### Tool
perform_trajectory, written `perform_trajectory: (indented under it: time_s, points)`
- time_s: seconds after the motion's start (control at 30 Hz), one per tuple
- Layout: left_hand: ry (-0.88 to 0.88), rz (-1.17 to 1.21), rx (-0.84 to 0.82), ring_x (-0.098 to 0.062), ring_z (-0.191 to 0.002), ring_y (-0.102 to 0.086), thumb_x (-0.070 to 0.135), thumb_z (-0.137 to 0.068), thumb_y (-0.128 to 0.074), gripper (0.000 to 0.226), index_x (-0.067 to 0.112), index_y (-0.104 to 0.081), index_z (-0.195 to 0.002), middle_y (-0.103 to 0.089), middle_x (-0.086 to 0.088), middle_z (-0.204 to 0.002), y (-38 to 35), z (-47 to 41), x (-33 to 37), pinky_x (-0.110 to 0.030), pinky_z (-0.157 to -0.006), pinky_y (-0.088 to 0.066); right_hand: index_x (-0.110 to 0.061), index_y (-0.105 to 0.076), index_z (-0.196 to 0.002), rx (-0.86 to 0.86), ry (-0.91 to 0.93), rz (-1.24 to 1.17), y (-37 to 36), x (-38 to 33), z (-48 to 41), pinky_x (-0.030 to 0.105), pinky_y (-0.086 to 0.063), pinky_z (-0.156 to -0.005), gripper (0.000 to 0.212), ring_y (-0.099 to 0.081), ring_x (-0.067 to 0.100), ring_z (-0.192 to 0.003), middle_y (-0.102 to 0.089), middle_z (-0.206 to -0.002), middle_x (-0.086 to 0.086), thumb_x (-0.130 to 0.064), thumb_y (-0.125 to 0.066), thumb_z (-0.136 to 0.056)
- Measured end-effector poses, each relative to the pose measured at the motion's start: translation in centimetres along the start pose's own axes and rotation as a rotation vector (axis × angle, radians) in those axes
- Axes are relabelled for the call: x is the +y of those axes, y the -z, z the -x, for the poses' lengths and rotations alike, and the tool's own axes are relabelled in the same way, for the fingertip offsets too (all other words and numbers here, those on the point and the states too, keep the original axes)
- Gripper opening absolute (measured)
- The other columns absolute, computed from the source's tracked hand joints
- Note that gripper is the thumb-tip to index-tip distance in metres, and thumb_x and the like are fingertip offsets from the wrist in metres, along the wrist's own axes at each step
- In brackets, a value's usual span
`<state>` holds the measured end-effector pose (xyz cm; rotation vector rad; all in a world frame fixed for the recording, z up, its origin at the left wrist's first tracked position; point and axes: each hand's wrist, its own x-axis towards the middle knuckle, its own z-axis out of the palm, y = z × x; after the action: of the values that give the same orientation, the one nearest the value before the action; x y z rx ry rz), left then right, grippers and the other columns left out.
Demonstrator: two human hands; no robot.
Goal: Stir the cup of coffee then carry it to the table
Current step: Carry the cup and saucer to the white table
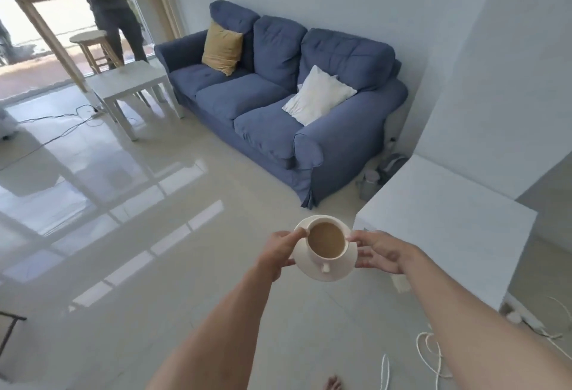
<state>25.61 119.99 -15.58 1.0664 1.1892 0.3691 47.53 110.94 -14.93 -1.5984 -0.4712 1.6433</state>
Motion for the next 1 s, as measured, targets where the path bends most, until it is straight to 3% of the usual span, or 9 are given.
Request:
perform_trajectory:
  time_s: [0.17, 0.3, 0.5, 0.7, 0.8, 1.0]
  points:
    - [0.003, -0.038, -0.069, -0.018, -0.083, -0.063, 0.033, -0.083, -0.069, 0.023, 0.011, -0.07, -0.088, -0.066, -0.006, -0.088, -4.2, -4.8, 3.8, -0.033, -0.074, -0.055, -0.005, -0.067, -0.11, 0.06, 0.009, -0.043, 5.0, -3.1, -1.2, 0.05, -0.048, -0.099, 0.03, -0.062, 0.03, -0.095, -0.066, -0.098, 0.015, -0.018, -0.072, -0.083]
    - [0.004, -0.067, -0.108, -0.018, -0.085, -0.064, 0.032, -0.084, -0.067, 0.028, 0.007, -0.073, -0.097, -0.067, -0.005, -0.089, -6.8, -7.6, 6.5, -0.032, -0.074, -0.055, -0.006, -0.065, -0.11, 0.113, 0.006, -0.074, 7.9, -4.9, -1.6, 0.042, -0.055, -0.085, 0.029, -0.062, 0.029, -0.095, -0.065, -0.103, 0.015, -0.019, -0.071, -0.085]
    - [0.019, -0.132, -0.208, -0.015, -0.081, -0.063, 0.031, -0.083, -0.067, 0.024, 0.011, -0.073, -0.095, -0.068, -0.003, -0.087, -11.2, -12.6, 10.2, -0.032, -0.076, -0.055, -0.008, -0.066, -0.103, 0.178, 0.012, -0.144, 12.7, -7.0, -2.8, 0.042, -0.052, -0.089, 0.019, -0.061, 0.028, -0.092, -0.064, -0.097, 0.011, -0.018, -0.069, -0.086]
    - [0.02, -0.186, -0.274, -0.011, -0.075, -0.067, 0.035, -0.076, -0.071, 0.025, 0.015, -0.077, -0.089, -0.073, 0.0, -0.086, -15.4, -19.1, 12.9, -0.025, -0.059, -0.055, -0.009, -0.067, -0.097, 0.271, 0.022, -0.225, 17.4, -9.1, -5.3, 0.039, -0.053, -0.085, 0.013, -0.059, 0.028, -0.093, -0.064, -0.098, 0.011, -0.017, -0.069, -0.086]
    - [0.027, -0.236, -0.332, -0.003, -0.064, -0.068, 0.038, -0.072, -0.071, 0.029, 0.016, -0.078, -0.089, -0.074, 0.003, -0.082, -17.3, -21.9, 14.1, -0.02, -0.051, -0.053, -0.009, -0.066, -0.096, 0.312, 0.021, -0.282, 19.3, -9.3, -6.5, 0.043, -0.05, -0.092, 0.012, -0.058, 0.03, -0.096, -0.062, -0.099, 0.012, -0.016, -0.069, -0.087]
    - [0.021, -0.301, -0.43, -0.003, -0.065, -0.067, 0.039, -0.074, -0.072, 0.029, 0.016, -0.076, -0.091, -0.073, 0.004, -0.079, -20.7, -26.6, 17.0, -0.02, -0.054, -0.053, -0.01, -0.069, -0.087, 0.403, 0.035, -0.387, 22.4, -10.7, -8.5, 0.042, -0.05, -0.089, 0.004, -0.059, 0.029, -0.09, -0.064, -0.092, 0.011, -0.014, -0.07, -0.086]
